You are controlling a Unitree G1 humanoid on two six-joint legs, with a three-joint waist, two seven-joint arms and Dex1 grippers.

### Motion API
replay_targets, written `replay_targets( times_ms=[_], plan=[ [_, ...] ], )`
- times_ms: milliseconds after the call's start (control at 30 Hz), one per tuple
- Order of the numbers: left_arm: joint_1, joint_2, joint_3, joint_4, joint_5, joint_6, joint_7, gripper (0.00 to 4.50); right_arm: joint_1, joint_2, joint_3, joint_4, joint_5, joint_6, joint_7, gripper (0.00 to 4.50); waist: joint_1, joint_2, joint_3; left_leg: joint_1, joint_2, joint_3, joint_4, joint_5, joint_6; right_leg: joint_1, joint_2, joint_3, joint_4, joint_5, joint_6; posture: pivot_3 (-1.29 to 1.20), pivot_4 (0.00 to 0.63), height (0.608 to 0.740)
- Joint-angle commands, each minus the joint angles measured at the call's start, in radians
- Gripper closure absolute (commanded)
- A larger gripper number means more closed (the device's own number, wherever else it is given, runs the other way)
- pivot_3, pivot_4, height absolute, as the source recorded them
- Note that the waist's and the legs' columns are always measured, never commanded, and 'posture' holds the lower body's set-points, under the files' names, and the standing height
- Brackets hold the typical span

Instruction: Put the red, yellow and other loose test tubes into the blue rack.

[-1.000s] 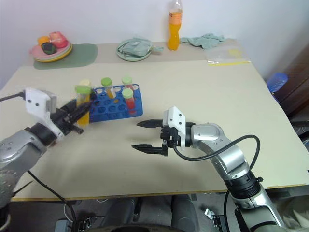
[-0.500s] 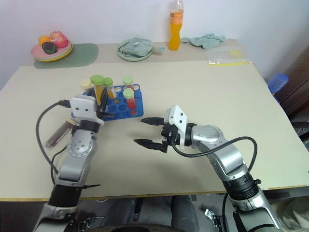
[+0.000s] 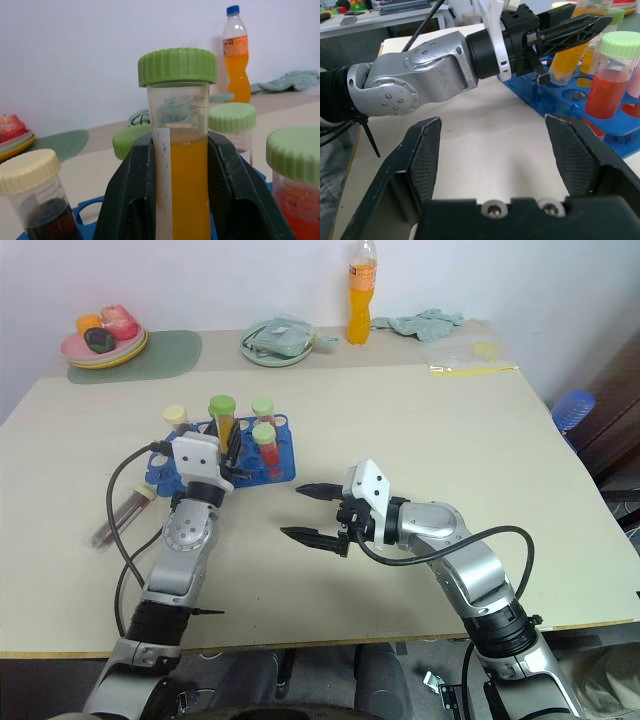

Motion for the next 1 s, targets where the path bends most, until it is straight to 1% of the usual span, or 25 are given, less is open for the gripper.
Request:
replay_targets(
  times_ms=[33, 200, 367, 533, 733, 933, 967, 1000],
  plan=[
    [0.014, -0.009, 0.025, -0.063, -0.007, 0.011, -0.008, 3.59, 0.0, 0.002, -0.016, -0.045, 0.008, -0.006, -0.002, 0.86, 0.0, 0.0, 0.0, 0.0, 0.0, 0.0, 0.0, 0.0, 0.0, 0.0, 0.0, 0.0, 0.0, 0.0, 0.0, 0.0, 0.15, 0.74],
    [0.033, -0.016, 0.031, -0.066, -0.003, 0.016, -0.021, 3.59, -0.005, 0.005, -0.008, -0.042, 0.006, -0.008, 0.002, 0.86, 0.0, 0.0, 0.0, 0.0, 0.0, 0.0, 0.0, 0.0, 0.0, 0.0, 0.0, 0.0, 0.0, 0.0, 0.0, 0.0, 0.15, 0.74],
    [0.027, -0.016, 0.034, -0.016, 0.011, -0.046, -0.025, 3.59, -0.005, 0.009, -0.003, -0.045, 0.004, -0.008, 0.001, 0.86, 0.0, 0.0, 0.0, 0.0, 0.0, 0.0, 0.0, 0.0, 0.0, 0.0, 0.0, 0.0, 0.0, 0.0, 0.0, 0.0, 0.15, 0.74],
    [0.005, -0.028, 0.043, 0.05, -0.008, -0.112, -0.038, 3.59, -0.007, 0.012, 0.0, -0.046, 0.002, -0.006, -0.002, 0.86, 0.001, 0.0, 0.0, 0.0, 0.0, 0.0, 0.001, 0.0, 0.0, 0.0, 0.0, 0.0, 0.0, 0.0, 0.0, 0.0, 0.15, 0.74],
    [-0.021, -0.041, 0.055, 0.104, -0.018, -0.154, -0.044, 3.59, -0.006, 0.012, 0.002, -0.05, 0.001, -0.004, -0.005, 0.86, 0.001, 0.0, 0.0, 0.0, 0.0, 0.0, 0.001, 0.0, 0.0, 0.0, 0.0, 0.0, 0.001, 0.0, 0.0, 0.0, 0.15, 0.74],
    [-0.003, -0.05, 0.058, 0.107, -0.021, -0.165, -0.06, 3.59, -0.007, 0.011, 0.005, -0.055, 0.003, 0.0, -0.006, 0.86, 0.001, 0.0, 0.0, 0.0, 0.0, 0.0, 0.002, 0.0, 0.0, 0.0, 0.0, 0.0, 0.001, 0.0, 0.0, 0.0, 0.15, 0.74],
    [0.0, -0.054, 0.061, 0.105, -0.028, -0.162, -0.062, 2.7, -0.007, 0.01, 0.005, -0.055, 0.003, 0.0, -0.005, 0.86, 0.001, 0.0, 0.0, 0.0, 0.0, 0.0, 0.002, 0.0, 0.0, 0.0, 0.0, 0.0, 0.001, 0.0, 0.0, 0.0, 0.15, 0.74],
    [0.004, -0.053, 0.066, 0.095, -0.027, -0.165, -0.06, 2.3, -0.008, 0.01, 0.006, -0.055, 0.004, 0.0, -0.003, 0.86, 0.001, 0.0, 0.0, 0.0, 0.0, 0.0, 0.002, 0.0, 0.0, 0.0, 0.0, 0.0, 0.001, 0.0, 0.0, 0.0, 0.15, 0.74]
  ],
)
